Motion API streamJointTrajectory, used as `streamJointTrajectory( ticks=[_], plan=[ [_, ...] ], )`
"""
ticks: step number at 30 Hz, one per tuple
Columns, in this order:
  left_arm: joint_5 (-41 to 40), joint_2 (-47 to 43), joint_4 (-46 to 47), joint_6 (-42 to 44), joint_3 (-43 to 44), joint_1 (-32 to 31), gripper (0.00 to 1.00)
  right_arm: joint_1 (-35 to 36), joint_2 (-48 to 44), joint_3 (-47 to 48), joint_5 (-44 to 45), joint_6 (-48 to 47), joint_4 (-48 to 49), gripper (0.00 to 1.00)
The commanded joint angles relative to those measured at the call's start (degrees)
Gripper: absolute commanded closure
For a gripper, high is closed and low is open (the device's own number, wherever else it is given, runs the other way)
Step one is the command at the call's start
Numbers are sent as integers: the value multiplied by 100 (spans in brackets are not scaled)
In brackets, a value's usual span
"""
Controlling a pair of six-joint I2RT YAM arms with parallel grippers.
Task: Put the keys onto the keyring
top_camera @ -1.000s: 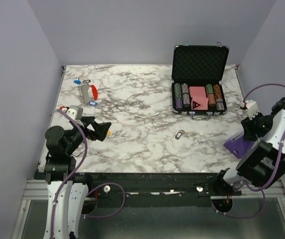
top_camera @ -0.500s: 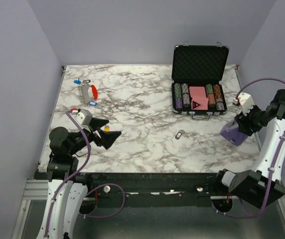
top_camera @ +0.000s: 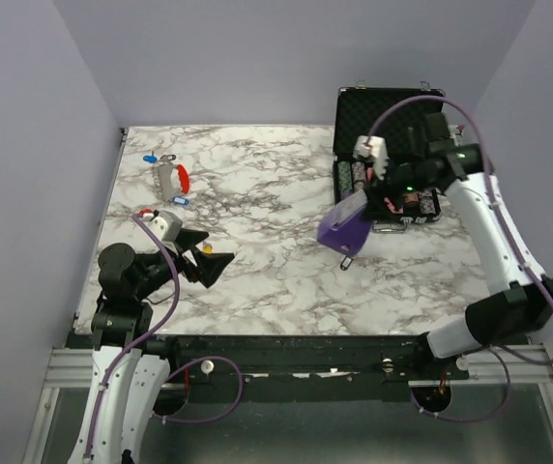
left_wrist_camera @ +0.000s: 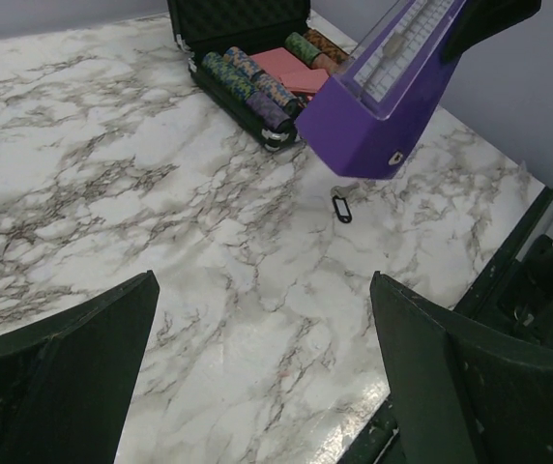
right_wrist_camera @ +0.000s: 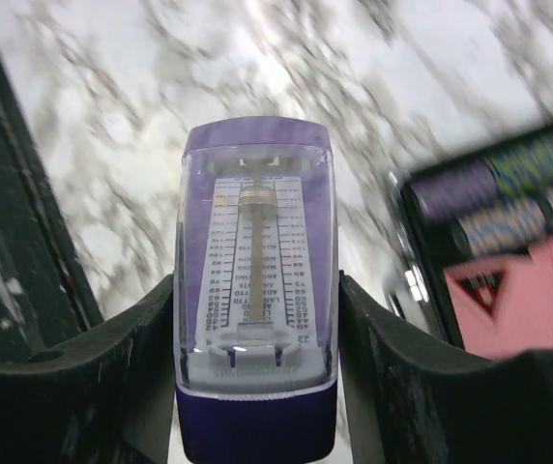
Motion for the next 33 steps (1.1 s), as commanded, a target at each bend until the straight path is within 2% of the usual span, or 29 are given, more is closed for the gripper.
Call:
streamJointTrajectory(
  ticks=[1, 6, 11, 13, 17, 20, 33],
  plan=[
    [-783, -67, -371, 437, 160, -45, 1, 1354, 891, 921, -232, 1445, 1148, 89],
    [-1363, -304, -406, 507, -7, -54, 1, 2235, 2682, 2688, -48, 1788, 1210, 90],
    [-2399, -655, -529, 621, -42, -54, 1, 2552, 4352, 4717, 23, 2420, 1701, 90],
    [-2856, -779, -590, 648, -51, -54, 1, 2605, 4793, 5203, -82, 2815, 2235, 90],
    [-3534, -963, -678, 683, -43, -54, 1, 2710, 5094, 5118, -179, 3728, 3921, 91],
    [-3728, -1069, -687, 692, -69, -54, 1, 2711, 5278, 4862, -320, 4939, 5363, 91],
    [-3957, -1016, -705, 771, -78, -63, 1, 3079, 6895, 5802, 40, 7403, 7888, 97]
  ],
)
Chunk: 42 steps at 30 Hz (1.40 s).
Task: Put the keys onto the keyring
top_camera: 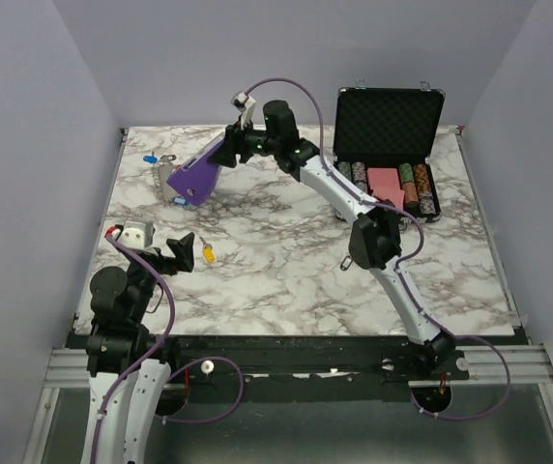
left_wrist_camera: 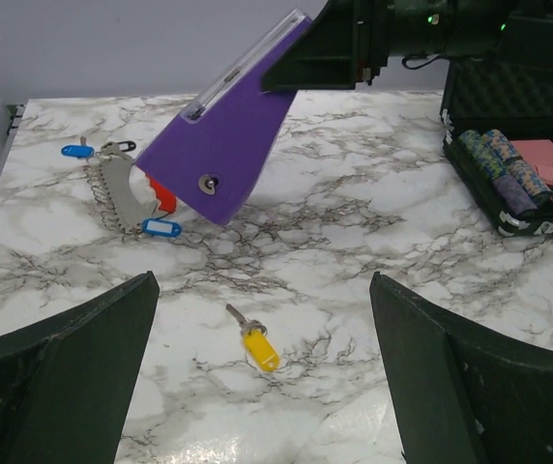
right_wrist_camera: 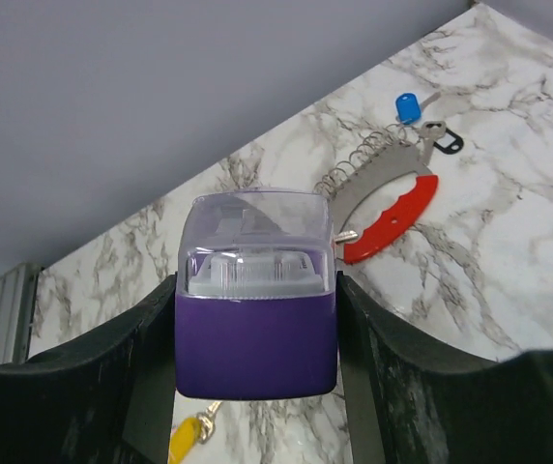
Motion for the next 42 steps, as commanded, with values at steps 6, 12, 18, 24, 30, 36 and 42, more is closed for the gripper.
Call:
streamJointTrajectory(
  ticks=[6, 12, 18, 24, 30, 36, 42],
  plan=[
    [-338, 33, -108, 157, -65, -17, 1, 359, 942, 1055, 260, 1580, 2124, 99],
    [-259, 392, -38, 192, -100, -17, 1, 368, 1110, 1152, 59, 1432, 2064, 99],
    [-224, 946, 164, 219, -56, -17, 1, 333, 390, 653, -180, -693, 992, 99],
    [92, 1272, 585, 192, -56, -17, 1, 236, -120, -24, -82, -2214, 174, 97],
    [522, 1851, 1086, -10, -3, -17, 1, 210, -559, -841, -1302, -2709, -458, 73],
    [883, 2370, 1517, -291, -152, -17, 1, 140, -1060, -1449, -2156, -2323, -608, 20],
    [1446, 2494, 2326, -309, -495, -17, 1, -45, -1675, -1704, -2193, -2162, -1055, 0]
  ],
)
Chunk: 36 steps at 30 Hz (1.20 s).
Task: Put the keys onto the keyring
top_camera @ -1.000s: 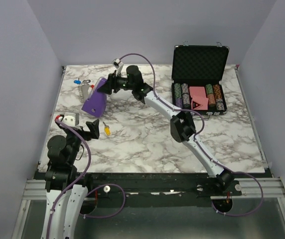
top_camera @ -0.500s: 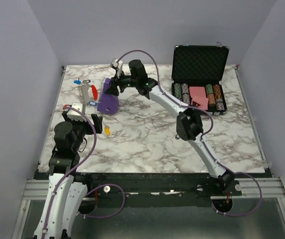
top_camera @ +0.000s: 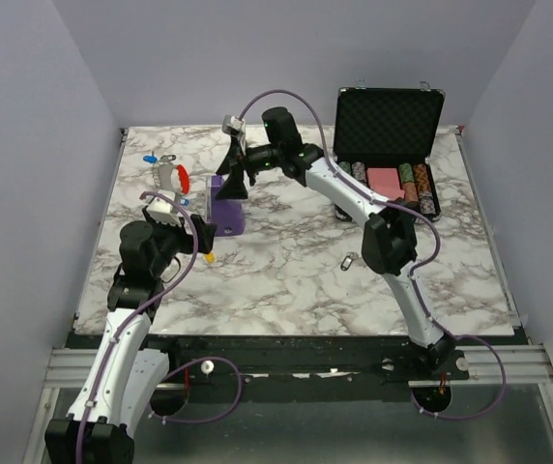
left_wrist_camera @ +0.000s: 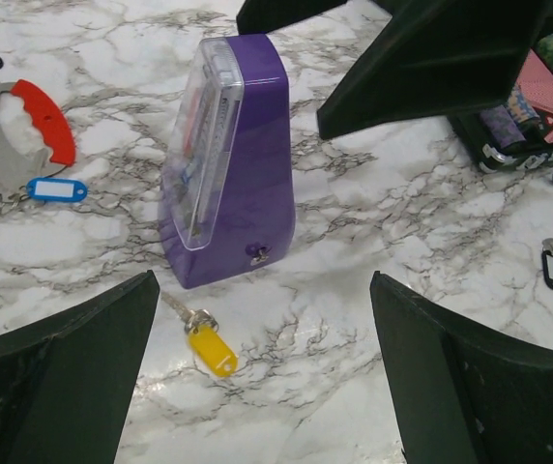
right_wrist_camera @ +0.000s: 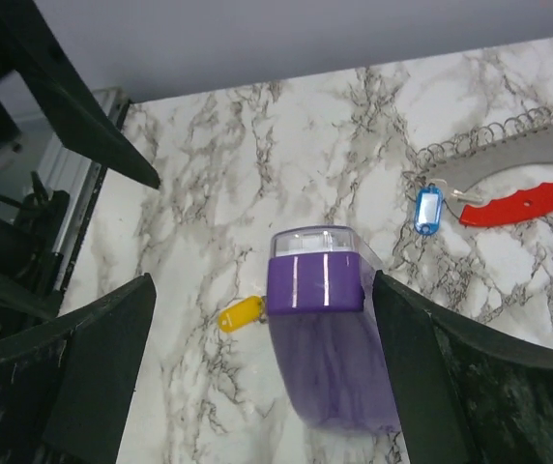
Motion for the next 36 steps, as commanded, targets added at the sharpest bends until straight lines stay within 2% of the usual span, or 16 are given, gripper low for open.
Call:
streamJointTrajectory(
  ticks=[1, 5, 9, 13, 16, 20, 24, 33, 36],
  plan=[
    [513, 83, 798, -84, -167, -26, 1, -198, -779, -215, -214, -37, -593, 0],
    [92, 363, 825, -180, -27, -113, 1, -628, -1675, -1399, -292, 208, -630, 0],
    [-812, 1013, 930, -154, 253, -526, 1, -1050, -2975, -3112, -486, 25, -630, 0],
    [-1735, 1821, 1159, -75, 605, -1027, 1, -1209, -4135, -4677, -495, -204, -595, 0],
    [-2281, 2375, 1413, -83, 842, -1116, 1, -1226, -4856, -5662, -617, -47, -350, 0],
    [-2282, 3140, 1458, -145, 1325, -1151, 1, -1270, -5534, -6569, -776, 200, 196, 0],
    [-2571, 3764, 1257, -329, 1756, -1160, 2, -1507, -5860, -6860, -898, 269, 415, 0],
    [-2221, 4310, 1071, -760, 1951, -1160, 26, -1710, -5826, -7063, -1242, 446, 706, 0],
    [-2159, 4293, 1106, -734, 1933, -1160, 46, -1718, -5826, -7089, -1268, 420, 706, 0]
  ],
)
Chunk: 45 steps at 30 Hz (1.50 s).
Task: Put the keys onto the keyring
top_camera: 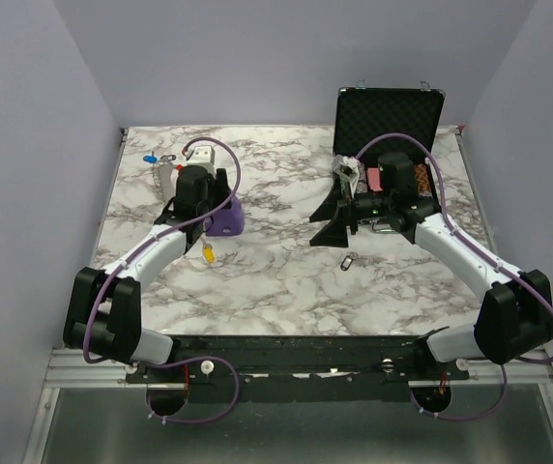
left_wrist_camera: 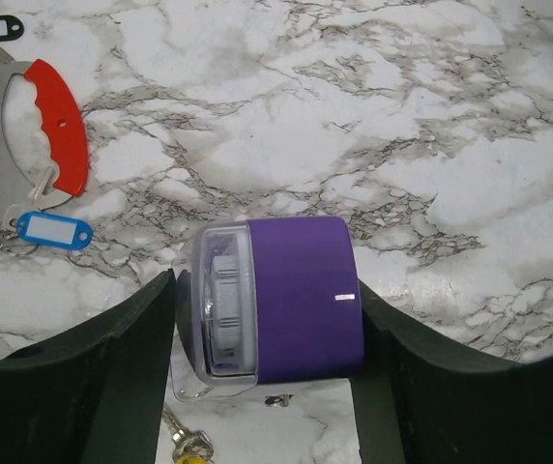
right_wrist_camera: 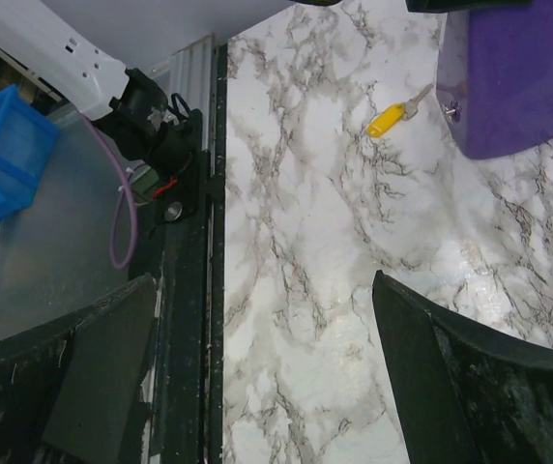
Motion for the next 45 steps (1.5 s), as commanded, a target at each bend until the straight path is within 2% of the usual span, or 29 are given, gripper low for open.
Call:
streamJointTrajectory(
  ticks=[1, 4, 8, 10, 19, 22, 30, 35, 45],
  plan=[
    [123, 9, -43, -135, 56, -34, 59, -9, -38, -82, -276, 18, 186, 0],
    [61, -228, 18, 127, 143, -34, 70, -27, -38, -91, -320, 0, 186, 0],
    [-115, -360, -87, 628, 538, 62, 94, -27, -38, -117, -355, -53, 168, 0],
    [-1, -308, -210, 822, 827, 255, 100, -36, -29, -108, -381, -123, 90, 0],
    [193, 280, -658, 1597, 2049, 1152, 100, -44, 6, 6, -487, -351, -218, 0],
    [-17, 632, -693, 2035, 2489, 1345, 100, -44, 41, 76, -531, -439, -367, 0],
    [-923, 1967, -957, 3239, 3877, 1372, 100, -53, 129, 217, -645, -589, -675, 0],
    [-1125, 2469, -940, 3828, 4274, 1337, 100, -53, 252, 366, -750, -773, -974, 0],
    [-1143, 3128, -975, 4058, 4845, 1232, 100, -44, 340, 437, -812, -888, -1132, 0]
  ],
)
